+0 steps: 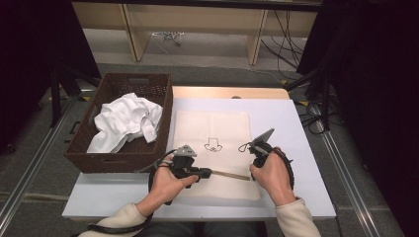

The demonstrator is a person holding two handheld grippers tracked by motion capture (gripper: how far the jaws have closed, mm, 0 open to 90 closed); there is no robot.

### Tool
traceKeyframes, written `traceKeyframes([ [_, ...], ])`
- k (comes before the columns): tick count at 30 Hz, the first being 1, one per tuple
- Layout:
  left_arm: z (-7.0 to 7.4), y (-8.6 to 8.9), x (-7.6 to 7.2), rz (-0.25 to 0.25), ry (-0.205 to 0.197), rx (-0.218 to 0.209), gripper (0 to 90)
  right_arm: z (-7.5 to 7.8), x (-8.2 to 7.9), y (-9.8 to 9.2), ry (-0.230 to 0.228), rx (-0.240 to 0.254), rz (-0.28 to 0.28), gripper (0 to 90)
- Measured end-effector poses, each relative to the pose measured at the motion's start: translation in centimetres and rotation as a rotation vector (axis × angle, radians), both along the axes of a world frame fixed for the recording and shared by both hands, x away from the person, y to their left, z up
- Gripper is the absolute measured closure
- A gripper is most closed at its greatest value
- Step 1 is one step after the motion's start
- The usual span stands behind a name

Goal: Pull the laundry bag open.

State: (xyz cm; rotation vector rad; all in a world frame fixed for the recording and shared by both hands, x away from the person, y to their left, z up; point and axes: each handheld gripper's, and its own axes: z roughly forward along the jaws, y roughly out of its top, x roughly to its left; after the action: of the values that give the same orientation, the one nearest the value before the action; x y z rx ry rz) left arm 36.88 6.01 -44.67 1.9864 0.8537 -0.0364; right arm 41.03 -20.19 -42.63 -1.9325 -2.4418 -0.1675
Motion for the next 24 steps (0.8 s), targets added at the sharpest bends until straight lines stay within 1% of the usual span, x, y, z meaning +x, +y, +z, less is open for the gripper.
traceKeyframes([
  [1,-0.02,-0.01,-0.03,0.005,0.004,-0.009,86.9,-0.01,-0.01,0.0,-0.006,0.0,0.001,84.7],
  [2,-0.01,0.09,-0.01,0.0,0.004,0.0,86.9,-0.02,-0.02,-0.05,-0.003,0.0,0.006,84.7],
  [3,-0.02,0.14,-0.03,0.002,0.006,0.001,86.9,-0.08,-0.05,-0.06,-0.011,0.003,0.004,84.7],
  [4,-0.02,0.18,-0.04,0.002,0.004,0.001,86.9,-0.06,-0.02,-0.13,-0.006,-0.004,0.017,84.7],
  [5,-0.02,0.2,-0.06,0.006,0.003,-0.004,86.9,-0.05,-0.01,-0.1,-0.005,-0.002,0.012,84.7],
  [9,-0.02,0.39,-0.05,0.003,0.001,0.004,86.9,0.02,-0.04,0.07,0.002,0.002,-0.007,84.7],
  [10,-0.01,0.42,-0.04,0.002,0.0,0.004,86.9,0.02,-0.07,0.06,0.004,0.002,-0.006,84.7],
  [12,-0.01,0.42,-0.07,0.009,0.002,-0.002,86.9,-0.04,0.0,-0.05,-0.006,0.001,0.008,84.7],
  [16,0.0,0.58,-0.09,0.007,0.001,0.005,86.9,-0.03,0.0,0.01,-0.001,-0.002,0.003,84.7],
  [18,-0.01,0.68,-0.07,0.003,0.001,0.004,86.9,-0.06,0.0,-0.06,-0.003,-0.005,0.013,84.7],
  [19,-0.03,0.66,-0.11,0.008,0.006,-0.001,86.9,-0.04,0.0,-0.05,0.001,-0.004,0.008,84.7],
  [20,-0.04,0.67,-0.12,0.008,0.004,0.001,86.9,-0.06,-0.05,-0.02,0.0,-0.005,0.007,84.7],
  [21,-0.05,0.78,-0.08,0.005,-0.001,0.012,86.9,-0.07,-0.07,-0.02,0.001,-0.006,0.01,84.7],
  [22,-0.06,0.73,-0.12,0.01,0.007,-0.001,86.9,-0.07,-0.06,0.01,0.002,-0.007,0.008,84.7],
  [24,-0.05,0.81,-0.12,0.01,0.005,0.003,86.9,-0.09,-0.03,-0.07,-0.001,-0.009,0.019,84.7],
])
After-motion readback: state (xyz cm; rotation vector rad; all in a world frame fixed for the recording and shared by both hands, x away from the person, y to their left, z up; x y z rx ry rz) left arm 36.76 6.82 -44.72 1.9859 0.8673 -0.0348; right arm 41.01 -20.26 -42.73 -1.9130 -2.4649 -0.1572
